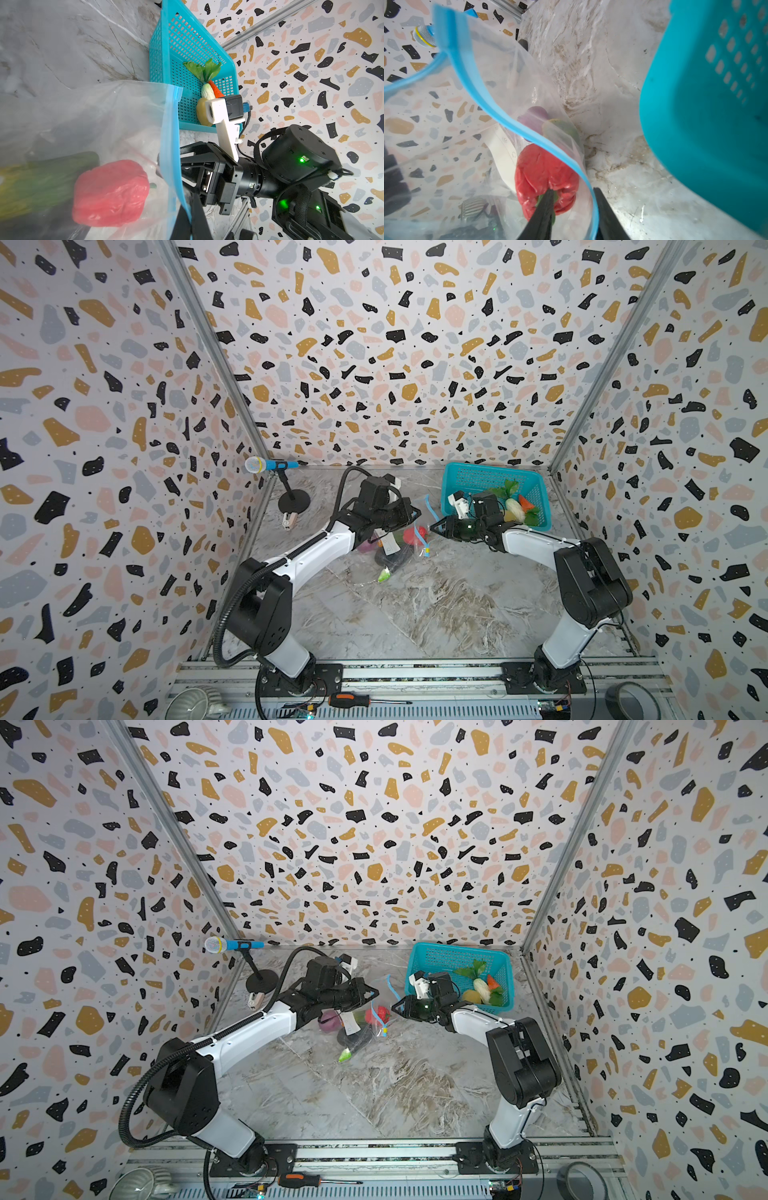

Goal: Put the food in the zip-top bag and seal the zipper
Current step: 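Lower the red pepper into the bag held open by the left gripper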

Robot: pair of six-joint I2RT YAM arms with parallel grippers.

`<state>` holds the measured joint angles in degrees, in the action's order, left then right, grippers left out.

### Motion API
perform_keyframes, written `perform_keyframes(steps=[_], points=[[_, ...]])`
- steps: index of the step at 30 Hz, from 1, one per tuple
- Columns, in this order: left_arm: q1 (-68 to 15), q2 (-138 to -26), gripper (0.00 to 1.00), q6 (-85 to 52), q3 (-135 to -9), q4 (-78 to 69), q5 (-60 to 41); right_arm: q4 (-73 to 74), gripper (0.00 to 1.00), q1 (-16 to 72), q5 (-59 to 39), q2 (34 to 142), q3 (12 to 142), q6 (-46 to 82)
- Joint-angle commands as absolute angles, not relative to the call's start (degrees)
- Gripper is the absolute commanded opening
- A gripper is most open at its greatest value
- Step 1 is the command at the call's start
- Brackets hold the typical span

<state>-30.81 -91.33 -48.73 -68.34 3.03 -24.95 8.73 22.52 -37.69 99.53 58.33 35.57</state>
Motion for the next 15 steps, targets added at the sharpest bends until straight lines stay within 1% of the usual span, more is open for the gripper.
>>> perform_keyframes(steps=[1, 6, 15], points=[[-30.3, -89.2, 0.0, -47.9, -69.3, 3.1, -25.0, 10.3, 0.26, 23.0, -39.8, 98.7, 60.8, 36.0], [-29.8, -88.4, 0.0, -47.8, -69.9, 3.9, -24.5, 9.2, 0.15, 24.0, -40.2, 98.0, 62.6, 35.5], [-27.7, -85.2, 0.0, -47.8, -69.8, 4.5, -23.9, 6.2, 0.12, 26.0, -39.8, 97.0, 67.1, 34.7]])
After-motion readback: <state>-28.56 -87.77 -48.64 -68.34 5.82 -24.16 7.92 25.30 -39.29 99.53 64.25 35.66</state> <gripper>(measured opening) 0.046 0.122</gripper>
